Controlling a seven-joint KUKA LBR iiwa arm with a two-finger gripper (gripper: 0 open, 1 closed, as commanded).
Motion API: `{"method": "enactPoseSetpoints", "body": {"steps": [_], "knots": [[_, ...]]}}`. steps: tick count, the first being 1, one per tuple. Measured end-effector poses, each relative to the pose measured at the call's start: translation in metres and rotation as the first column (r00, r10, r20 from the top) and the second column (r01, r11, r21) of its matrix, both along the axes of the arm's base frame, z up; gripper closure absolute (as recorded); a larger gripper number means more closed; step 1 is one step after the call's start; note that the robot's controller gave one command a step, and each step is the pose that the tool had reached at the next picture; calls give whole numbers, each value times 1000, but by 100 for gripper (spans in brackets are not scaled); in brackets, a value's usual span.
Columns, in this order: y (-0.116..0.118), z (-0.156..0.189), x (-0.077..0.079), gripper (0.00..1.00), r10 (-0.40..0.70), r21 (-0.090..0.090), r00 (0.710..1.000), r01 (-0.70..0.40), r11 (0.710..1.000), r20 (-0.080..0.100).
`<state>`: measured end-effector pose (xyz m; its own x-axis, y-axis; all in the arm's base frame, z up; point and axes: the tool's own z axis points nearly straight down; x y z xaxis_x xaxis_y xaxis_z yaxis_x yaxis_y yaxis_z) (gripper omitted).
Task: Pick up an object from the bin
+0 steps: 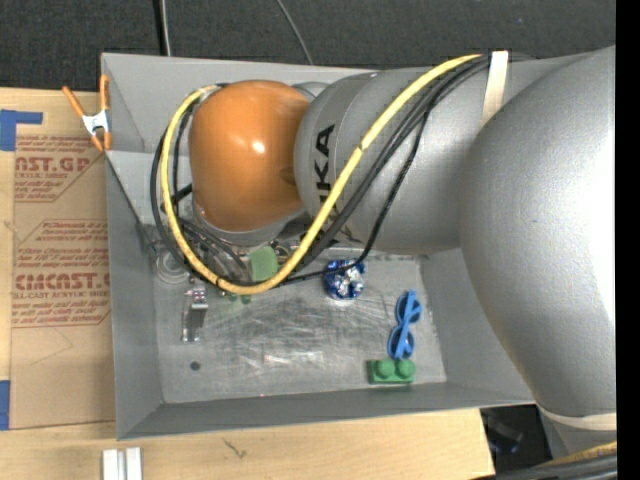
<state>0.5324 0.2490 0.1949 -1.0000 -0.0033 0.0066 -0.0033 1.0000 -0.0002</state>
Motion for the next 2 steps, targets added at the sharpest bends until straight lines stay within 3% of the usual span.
{"method": "enactPoseSetpoints", "body": {"steps": [1, 2], "knots": [[-40, 100, -27, 0, 199, 1, 980, -199, 980, 15], [-120, -42, -18, 0, 302, 0, 953, -302, 953, 0]]}}
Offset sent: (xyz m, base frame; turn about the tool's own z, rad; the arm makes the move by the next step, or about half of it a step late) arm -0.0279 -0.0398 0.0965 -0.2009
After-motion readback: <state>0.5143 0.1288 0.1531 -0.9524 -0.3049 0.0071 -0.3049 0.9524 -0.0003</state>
